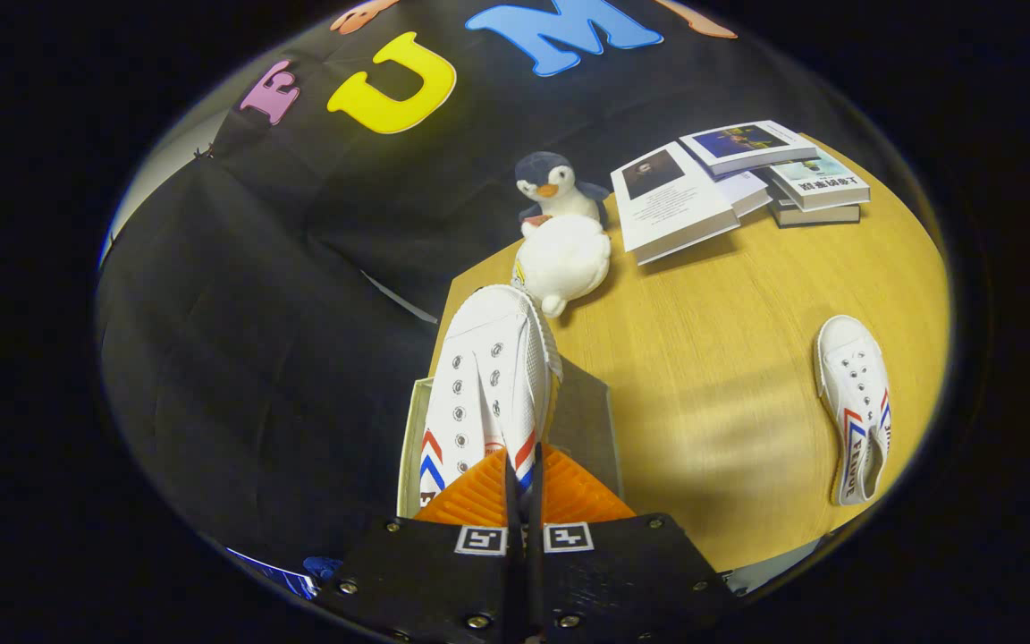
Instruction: Open the storage box then place both shoes into the box .Put the left shoe in first, then the right shoe, with the right side of both shoes facing outward in a uniform manner.
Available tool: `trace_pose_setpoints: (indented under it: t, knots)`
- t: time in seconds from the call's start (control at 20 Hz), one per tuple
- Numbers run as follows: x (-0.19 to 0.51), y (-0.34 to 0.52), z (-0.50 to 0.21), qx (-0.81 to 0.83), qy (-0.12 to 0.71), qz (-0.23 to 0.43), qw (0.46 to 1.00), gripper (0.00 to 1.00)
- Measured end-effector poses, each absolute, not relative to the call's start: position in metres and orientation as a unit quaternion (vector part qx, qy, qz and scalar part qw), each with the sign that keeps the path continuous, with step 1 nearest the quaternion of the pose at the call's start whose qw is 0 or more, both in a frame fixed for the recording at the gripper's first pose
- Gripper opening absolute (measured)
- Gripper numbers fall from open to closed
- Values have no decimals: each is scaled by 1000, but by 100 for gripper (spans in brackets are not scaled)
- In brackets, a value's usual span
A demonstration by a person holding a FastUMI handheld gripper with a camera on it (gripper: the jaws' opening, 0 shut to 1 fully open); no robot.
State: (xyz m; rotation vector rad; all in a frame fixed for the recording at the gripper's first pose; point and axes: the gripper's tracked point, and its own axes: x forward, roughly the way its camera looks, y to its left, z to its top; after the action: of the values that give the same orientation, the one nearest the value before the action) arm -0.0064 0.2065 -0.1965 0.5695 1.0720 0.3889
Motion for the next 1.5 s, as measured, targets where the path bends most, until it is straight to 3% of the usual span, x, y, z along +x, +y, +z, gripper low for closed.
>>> trace_pose_setpoints:
  t: [0.6,1.1,1.3,1.5]
  knots:
    - [-22,303,-231,215,529,211,793,1]
    - [-41,326,-254,183,545,220,788,1]
    - [-37,328,-241,175,513,253,802,99]
    - [-34,290,-219,127,475,253,833,98]
